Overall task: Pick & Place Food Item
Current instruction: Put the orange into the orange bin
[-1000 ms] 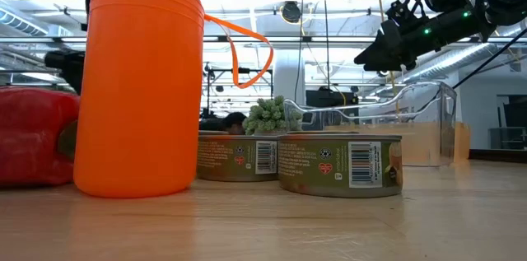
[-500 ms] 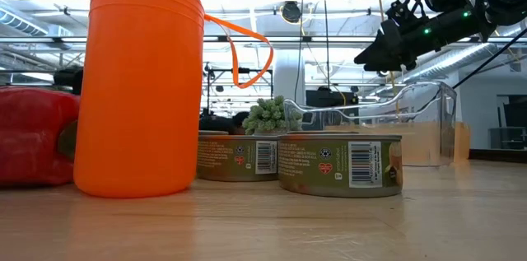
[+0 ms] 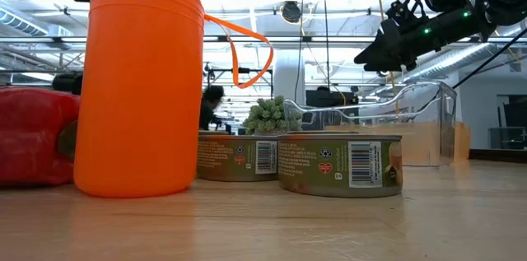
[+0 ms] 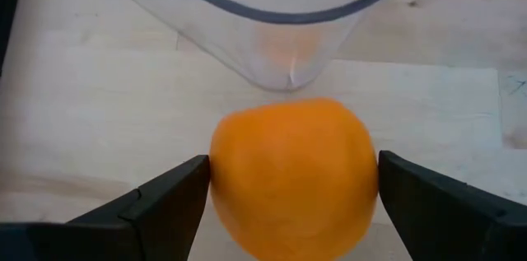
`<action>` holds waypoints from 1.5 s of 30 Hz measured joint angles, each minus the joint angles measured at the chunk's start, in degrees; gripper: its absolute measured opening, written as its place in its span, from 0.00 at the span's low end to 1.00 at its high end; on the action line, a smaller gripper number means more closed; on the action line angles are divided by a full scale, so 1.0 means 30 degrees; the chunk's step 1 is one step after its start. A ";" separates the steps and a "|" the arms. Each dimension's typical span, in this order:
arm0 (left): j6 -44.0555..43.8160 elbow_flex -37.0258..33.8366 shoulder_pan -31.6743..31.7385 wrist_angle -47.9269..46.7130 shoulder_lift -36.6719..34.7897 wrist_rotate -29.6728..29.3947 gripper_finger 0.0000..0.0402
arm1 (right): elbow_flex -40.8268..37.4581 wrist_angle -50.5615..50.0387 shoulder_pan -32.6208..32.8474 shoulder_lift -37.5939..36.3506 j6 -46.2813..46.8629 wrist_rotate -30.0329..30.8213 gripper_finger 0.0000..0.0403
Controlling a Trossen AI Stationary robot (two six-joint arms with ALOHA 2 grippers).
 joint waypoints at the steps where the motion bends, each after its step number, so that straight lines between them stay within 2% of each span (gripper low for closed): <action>1: 0.0003 0.0025 0.0035 -0.0069 0.0149 0.0103 0.87 | 0.0000 0.0000 -0.0005 0.0000 0.0000 -0.0007 0.75; 6: 0.0608 0.0073 0.0012 0.0247 0.1210 -0.0242 0.87 | 0.0000 0.0005 -0.0005 0.0000 0.0005 -0.0007 0.75; 13: 0.0540 0.0044 -0.0067 0.0404 0.1248 0.0081 0.86 | -0.0007 0.0030 -0.0005 0.0001 0.0277 -0.0001 0.75; 18: 0.0736 0.0129 -0.0264 0.0645 0.1214 0.0162 0.74 | -0.0005 0.0153 -0.0005 0.0000 0.0354 -0.0007 0.75; 20: 0.0972 0.0404 -0.0540 0.0582 0.1067 -0.0307 0.70 | -0.0007 0.0151 -0.0005 0.0002 0.0364 -0.0007 0.75; 25: 0.2538 0.1912 -0.1188 0.0937 0.0245 -0.1417 0.70 | -0.0007 0.0146 0.0001 0.0001 0.0415 -0.0035 0.75; 30: 0.4684 0.3845 -0.1908 0.0951 -0.0396 -0.3589 0.75 | -0.0007 0.0156 0.0002 0.0003 0.0415 -0.0054 0.75; 33: 0.6940 0.5164 -0.2333 0.1540 -0.0507 -0.5338 0.73 | -0.0007 0.0313 0.0082 0.0004 0.0689 -0.0418 0.75; 37: 1.1723 0.6429 -0.2472 0.4336 -0.0507 -0.7209 0.70 | -0.0007 0.1125 0.0275 0.0015 0.1428 -0.3714 0.75; 41: 1.7849 0.6359 -0.2265 0.9812 -0.0507 -0.7232 0.72 | -0.0007 0.1939 0.0917 0.0015 0.1625 -0.7232 0.75; 45: 2.1861 0.5679 -0.1692 1.4982 -0.0336 -0.6825 0.74 | -0.0007 0.2009 0.2043 0.0015 0.0034 -0.8753 0.75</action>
